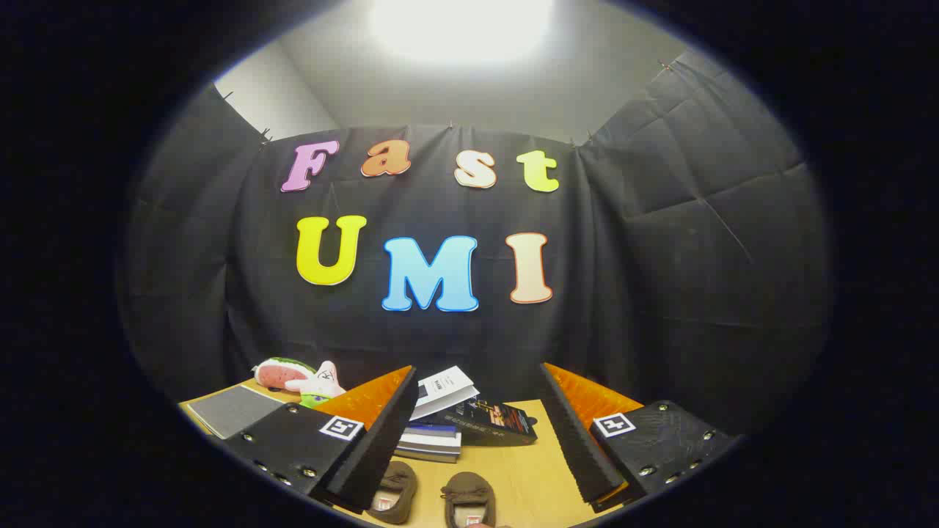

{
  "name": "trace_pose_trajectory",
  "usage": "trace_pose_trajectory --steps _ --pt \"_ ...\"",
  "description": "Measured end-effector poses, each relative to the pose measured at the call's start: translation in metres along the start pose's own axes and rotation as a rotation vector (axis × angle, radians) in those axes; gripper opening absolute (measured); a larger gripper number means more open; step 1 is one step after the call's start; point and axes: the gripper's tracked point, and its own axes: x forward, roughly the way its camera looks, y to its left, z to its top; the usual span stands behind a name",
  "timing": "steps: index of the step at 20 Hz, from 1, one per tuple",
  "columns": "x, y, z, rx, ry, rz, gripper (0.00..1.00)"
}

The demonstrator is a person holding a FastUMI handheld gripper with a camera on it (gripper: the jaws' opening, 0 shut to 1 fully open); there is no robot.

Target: Open the storage box then place both shoes into the box .Put the left shoe in first, then the right shoe, with the right side of both shoes facing outward in a uniform manner.

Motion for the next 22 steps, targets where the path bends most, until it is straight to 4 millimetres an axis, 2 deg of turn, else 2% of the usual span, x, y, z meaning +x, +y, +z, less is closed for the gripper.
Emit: trace_pose_trajectory --steps 5,14,18,22 --pt "0.008 0.021 0.002 0.014 -0.003 0.019 0.98" --pt "0.037 0.032 -0.001 0.016 0.014 0.048 0.98" --pt "0.050 0.050 -0.015 0.054 0.051 0.133 0.98" --pt "0.056 0.087 -0.043 0.158 0.139 0.306 0.98"
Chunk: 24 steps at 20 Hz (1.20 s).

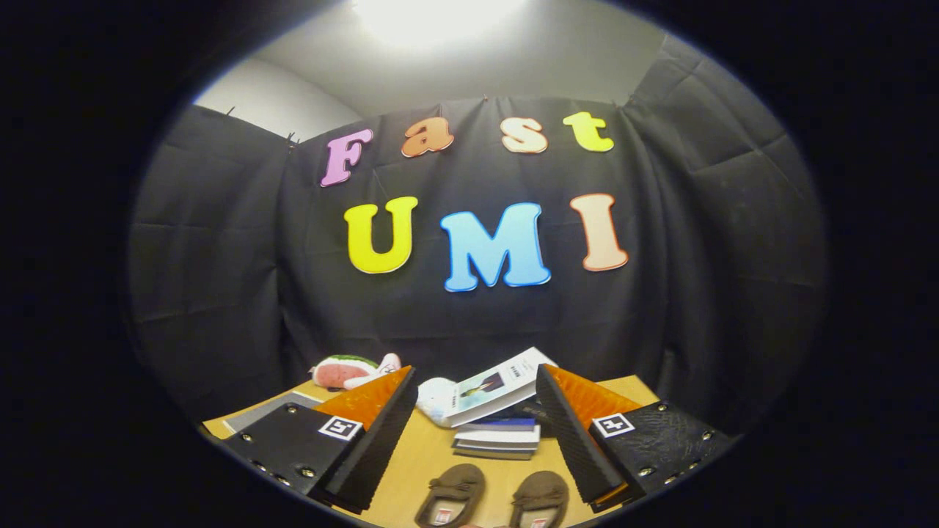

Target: Open the storage box then place both shoes into the box .Put the left shoe in first, then the right shoe, with the right side of both shoes facing outward in a uniform manner.

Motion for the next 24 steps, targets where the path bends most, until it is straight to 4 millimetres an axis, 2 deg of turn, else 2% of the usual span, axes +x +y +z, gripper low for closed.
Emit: trace_pose_trajectory --steps 4,6,8,10,13,19,21,24 --pt "0.016 0.004 -0.028 0.044 0.071 0.065 0.98" --pt "0.023 0.012 -0.043 0.082 0.112 0.111 0.98" --pt "0.030 0.028 -0.063 0.129 0.169 0.185 0.98" --pt "0.034 0.054 -0.081 0.199 0.232 0.315 0.98" --pt "0.036 0.084 -0.117 0.373 0.378 0.466 0.99" --pt "0.033 0.124 -0.175 0.640 0.634 0.662 0.97" --pt "0.034 0.139 -0.189 0.755 0.716 0.728 0.97" --pt "0.039 0.150 -0.206 0.837 0.796 0.774 0.97"
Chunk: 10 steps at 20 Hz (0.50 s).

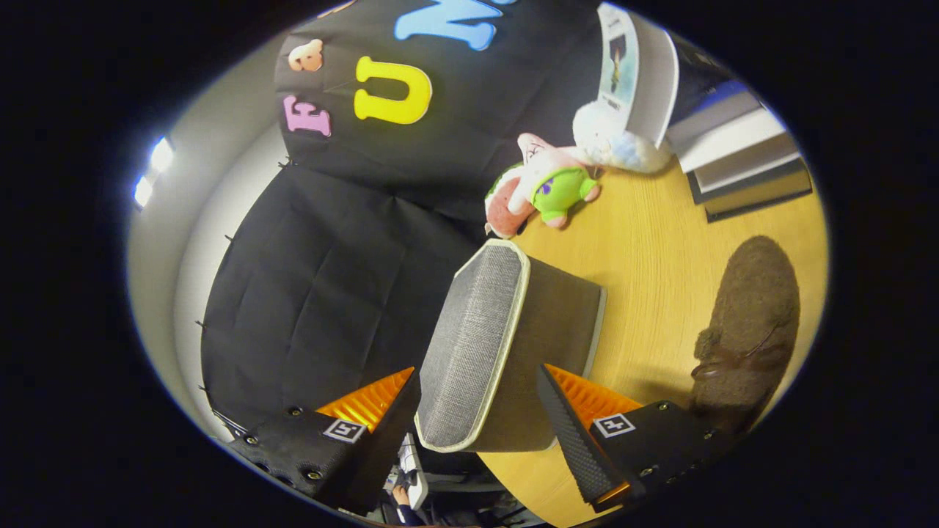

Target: Open the storage box then place both shoes into the box .Put the left shoe in first, then the right shoe, with the right side of both shoes facing outward in a uniform manner.

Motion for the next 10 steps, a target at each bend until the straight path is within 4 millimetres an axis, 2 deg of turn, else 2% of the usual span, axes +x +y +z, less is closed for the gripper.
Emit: trace_pose_trajectory --steps 5,10 --pt "0.028 -0.015 -0.012 0.043 0.088 0.022 0.96" --pt "0.041 -0.017 -0.015 0.100 0.109 0.068 0.96"
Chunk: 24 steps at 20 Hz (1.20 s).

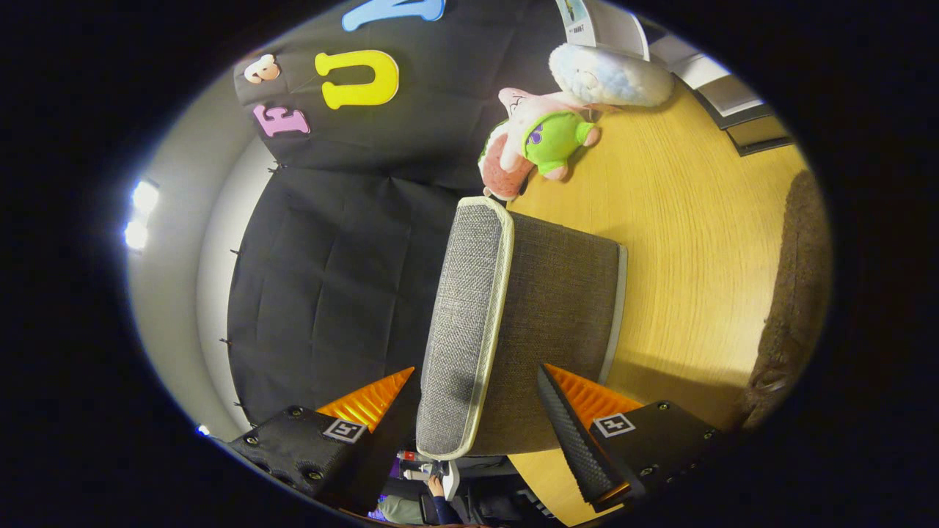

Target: Open the storage box then place both shoes into the box .Put the left shoe in first, then the right shoe, with the right side of both shoes facing outward in a uniform manner.

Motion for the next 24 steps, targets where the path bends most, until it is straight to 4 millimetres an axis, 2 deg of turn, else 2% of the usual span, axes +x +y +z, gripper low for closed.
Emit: trace_pose_trajectory --steps 2,3,4,5,6,7,8,9,10,12,14,15,19,24 --pt "0.003 0.006 -0.001 0.005 0.009 0.034 0.94" --pt "0.004 0.007 0.000 -0.006 0.004 0.032 0.89" --pt "0.004 0.009 0.000 -0.014 0.006 0.034 0.79" --pt "0.004 0.007 0.000 -0.025 0.007 0.020 0.58" --pt "0.003 0.004 0.000 -0.017 0.014 0.022 0.43" --pt "0.003 0.012 -0.003 0.005 0.024 0.060 0.22" --pt "0.005 0.012 -0.010 -0.009 0.023 0.055 0.22" --pt "0.002 0.006 0.003 -0.003 0.009 0.047 0.13" --pt "-0.004 0.014 0.004 0.016 0.009 0.069 0.04" --pt "-0.006 0.017 -0.006 -0.015 0.023 0.049 0.04" --pt "-0.014 0.019 0.001 -0.010 0.004 0.026 0.04" --pt "-0.007 0.027 -0.005 -0.005 0.012 0.026 0.00" --pt "-0.011 0.057 0.003 -0.017 -0.011 0.022 0.00" --pt "-0.004 0.102 0.014 -0.088 -0.003 0.030 0.00"
